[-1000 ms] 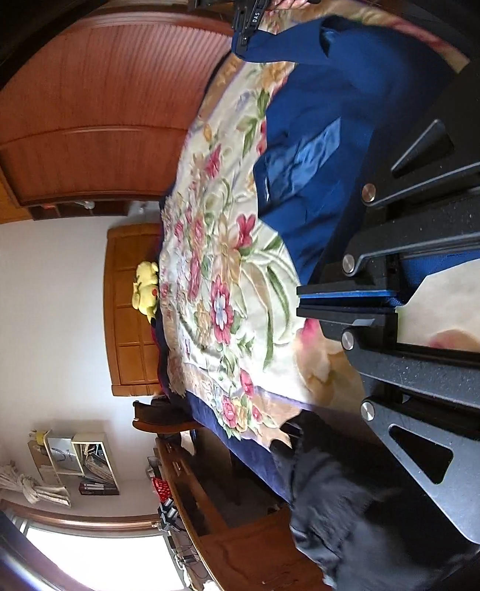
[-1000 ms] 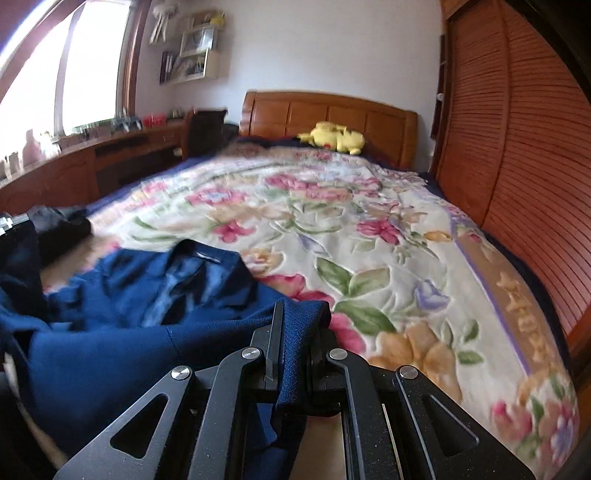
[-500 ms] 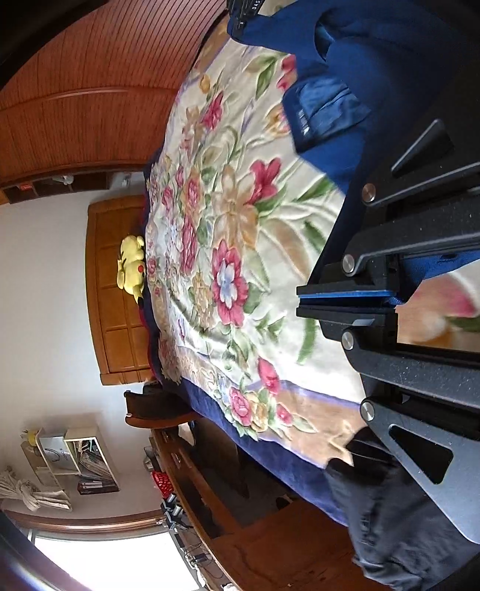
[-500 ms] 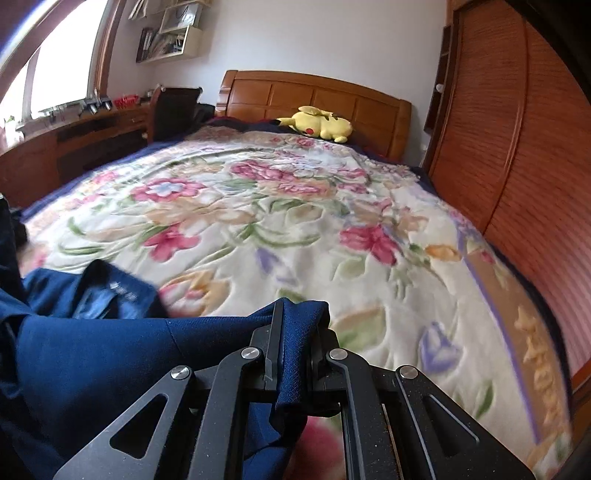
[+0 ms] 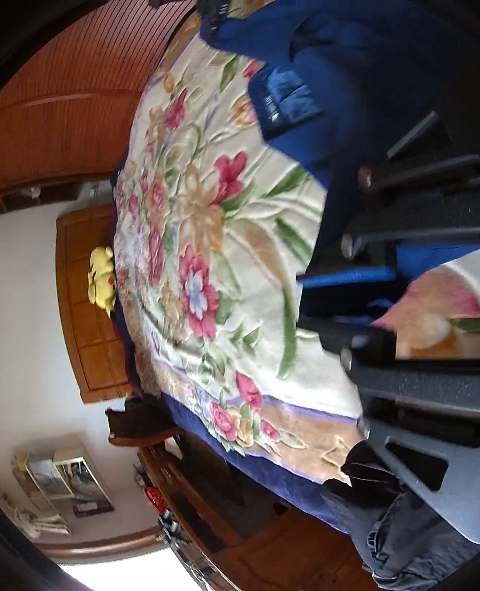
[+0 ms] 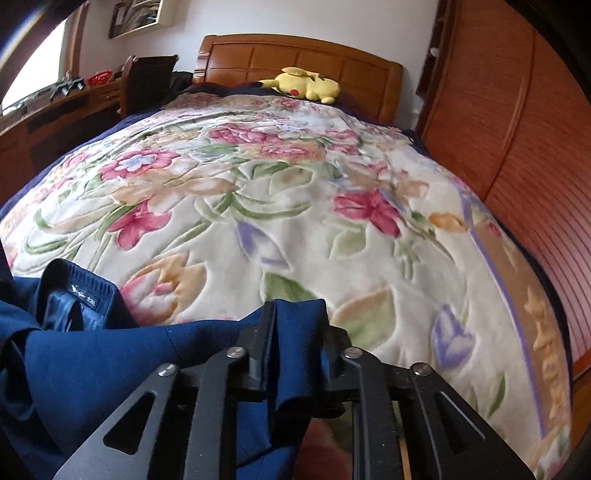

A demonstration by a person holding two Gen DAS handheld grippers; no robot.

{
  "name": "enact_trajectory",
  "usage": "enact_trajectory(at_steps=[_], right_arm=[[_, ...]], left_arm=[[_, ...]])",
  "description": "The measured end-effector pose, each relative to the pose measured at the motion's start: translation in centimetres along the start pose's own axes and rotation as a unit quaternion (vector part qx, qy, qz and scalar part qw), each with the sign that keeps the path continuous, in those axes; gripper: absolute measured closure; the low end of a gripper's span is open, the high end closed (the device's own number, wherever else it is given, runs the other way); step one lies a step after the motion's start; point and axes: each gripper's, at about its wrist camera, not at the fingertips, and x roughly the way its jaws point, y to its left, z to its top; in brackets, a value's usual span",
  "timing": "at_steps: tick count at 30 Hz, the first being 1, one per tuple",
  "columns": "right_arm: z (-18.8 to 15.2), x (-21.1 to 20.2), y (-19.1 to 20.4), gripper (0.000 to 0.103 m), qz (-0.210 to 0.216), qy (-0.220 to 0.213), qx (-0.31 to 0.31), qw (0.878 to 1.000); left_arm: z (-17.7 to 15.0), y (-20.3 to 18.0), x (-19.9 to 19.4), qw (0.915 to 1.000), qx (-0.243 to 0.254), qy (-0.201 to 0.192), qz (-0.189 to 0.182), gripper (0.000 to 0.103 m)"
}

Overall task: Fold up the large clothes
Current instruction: 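Carry the hem with both grippers over toward the collar, then lower the hem onto the jacket and open both grippers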

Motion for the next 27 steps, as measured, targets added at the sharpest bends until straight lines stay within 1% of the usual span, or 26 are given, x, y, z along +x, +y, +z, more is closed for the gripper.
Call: enact_trajectory(at_steps=[1, 3, 4, 5, 6, 8, 12, 15, 19, 20, 22, 24, 27], right_arm=[[-0.1, -0.7, -0.1, 0.075, -0.005, -0.009, -0.002, 1.0], [-0.3, -2.1, -0.3, 0.062, -0.008, -0.023, -0.001, 1.0], [-0.4, -3.1, -0.4, 0.048, -0.005, -0.027, 0.003, 1.0], [-0.8, -3.7, -0.5, 0.042, -0.003, -0.031, 0.005, 1.0], [-1.4, -4.8, -0.6, 0.042, 0.002, -0.035, 0.006, 0.999], [-2.8, -7.0, -0.5, 0.042, 0.015, -0.038, -0.003, 0.999], [-6.6, -10.7, -0.1, 0.042, 0.047, -0.03, -0.022, 0.998], [-9.6, -12.9, 0.2, 0.042, 0.068, -0.024, -0.024, 0.997], [-13.1, -14.6, 0.3, 0.038, 0.087, -0.011, -0.024, 0.996], [-13.7, -14.9, 0.2, 0.036, 0.087, -0.008, -0.023, 0.996], [-15.0, -15.1, -0.2, 0.034, 0.079, -0.004, -0.02, 0.997], [-15.7, -14.9, -0.6, 0.033, 0.067, 0.003, -0.016, 0.998], [-16.4, -14.9, -1.0, 0.032, 0.079, 0.009, 0.002, 0.997]], left_arm=[[-0.3, 0.0, -0.5, 1.0, 0.002, 0.0, -0.004, 0.06], [-0.9, 0.0, -1.6, 0.9998, -0.002, 0.003, -0.021, 0.045], [-1.2, 0.0, -2.3, 0.9996, -0.004, 0.003, -0.027, 0.041], [-1.6, -0.1, -3.1, 0.9995, -0.005, 0.0, -0.03, 0.034], [-2.1, -0.4, -4.2, 0.9994, -0.002, -0.006, -0.033, 0.032], [-3.2, -0.8, -6.3, 0.9997, 0.006, -0.021, -0.011, 0.031], [-5.0, -0.7, -8.9, 0.9994, 0.001, -0.023, -0.025, 0.03], [-6.3, -0.9, -10.4, 0.999, -0.005, -0.022, -0.039, 0.03], [-8.1, -1.7, -12.3, 0.9983, -0.004, -0.03, -0.05, 0.03], [-8.6, -2.0, -12.6, 0.9983, 0.001, -0.031, -0.05, 0.03], [-9.6, -2.5, -12.9, 0.9982, 0.003, -0.029, -0.053, 0.03], [-10.5, -2.9, -12.5, 0.9984, 0.008, -0.013, -0.055, 0.03], [-11.8, -3.1, -11.6, 0.9985, 0.002, 0.006, -0.054, 0.03]])
